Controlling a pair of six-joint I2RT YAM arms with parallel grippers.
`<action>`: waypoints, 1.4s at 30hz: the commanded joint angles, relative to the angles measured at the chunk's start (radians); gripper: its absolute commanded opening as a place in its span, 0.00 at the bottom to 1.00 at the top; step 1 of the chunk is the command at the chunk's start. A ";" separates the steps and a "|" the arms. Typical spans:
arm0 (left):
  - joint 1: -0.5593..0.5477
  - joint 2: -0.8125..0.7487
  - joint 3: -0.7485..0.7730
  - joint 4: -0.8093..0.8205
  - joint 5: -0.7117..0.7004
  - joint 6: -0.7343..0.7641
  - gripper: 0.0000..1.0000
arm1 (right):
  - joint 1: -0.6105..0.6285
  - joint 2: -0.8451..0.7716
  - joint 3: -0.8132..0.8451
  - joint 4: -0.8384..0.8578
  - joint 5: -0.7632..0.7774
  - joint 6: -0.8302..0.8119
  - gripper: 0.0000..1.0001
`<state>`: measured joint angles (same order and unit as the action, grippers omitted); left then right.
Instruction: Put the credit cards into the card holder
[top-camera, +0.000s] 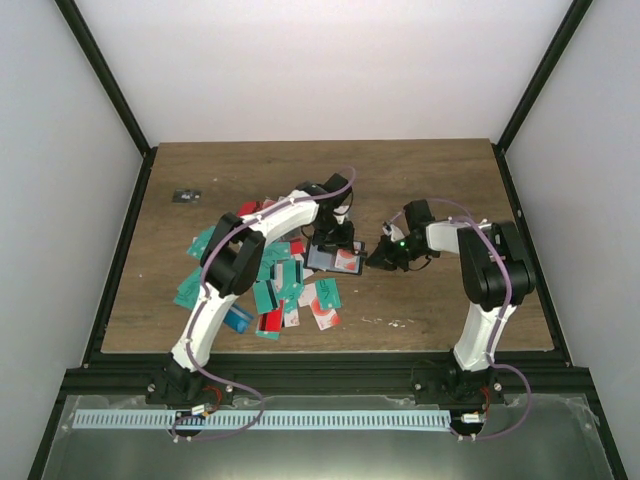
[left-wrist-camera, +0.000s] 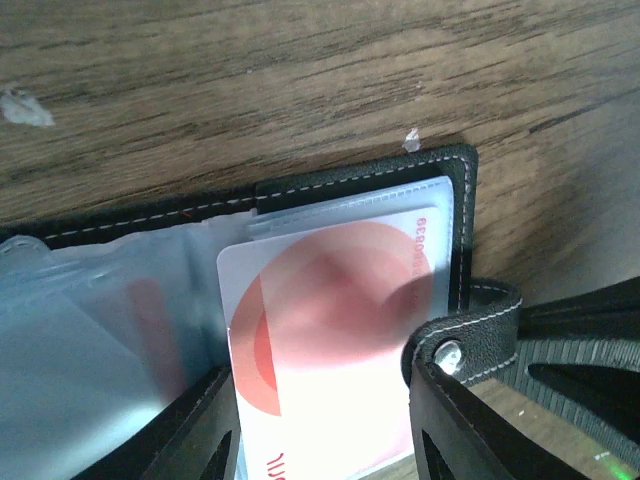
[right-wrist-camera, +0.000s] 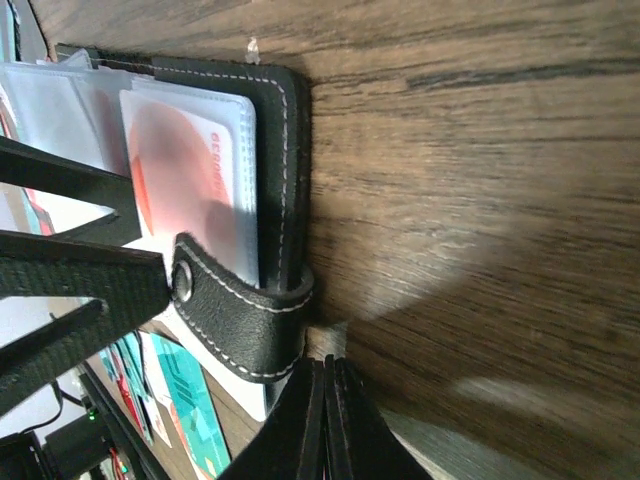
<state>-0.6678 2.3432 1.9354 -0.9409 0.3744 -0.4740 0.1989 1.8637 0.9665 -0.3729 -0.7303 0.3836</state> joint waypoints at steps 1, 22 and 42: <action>-0.030 0.043 0.057 -0.057 -0.047 -0.054 0.49 | 0.005 0.036 0.009 0.033 -0.027 0.024 0.03; -0.035 -0.036 0.084 -0.110 -0.029 -0.033 0.59 | -0.017 -0.031 -0.010 -0.011 0.017 -0.026 0.04; 0.117 -0.256 -0.143 -0.051 -0.140 0.121 0.74 | 0.055 -0.213 0.116 -0.264 0.328 -0.125 0.56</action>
<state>-0.5869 2.1311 1.8729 -1.0214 0.3023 -0.4049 0.2058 1.6894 0.9867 -0.5308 -0.5648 0.2977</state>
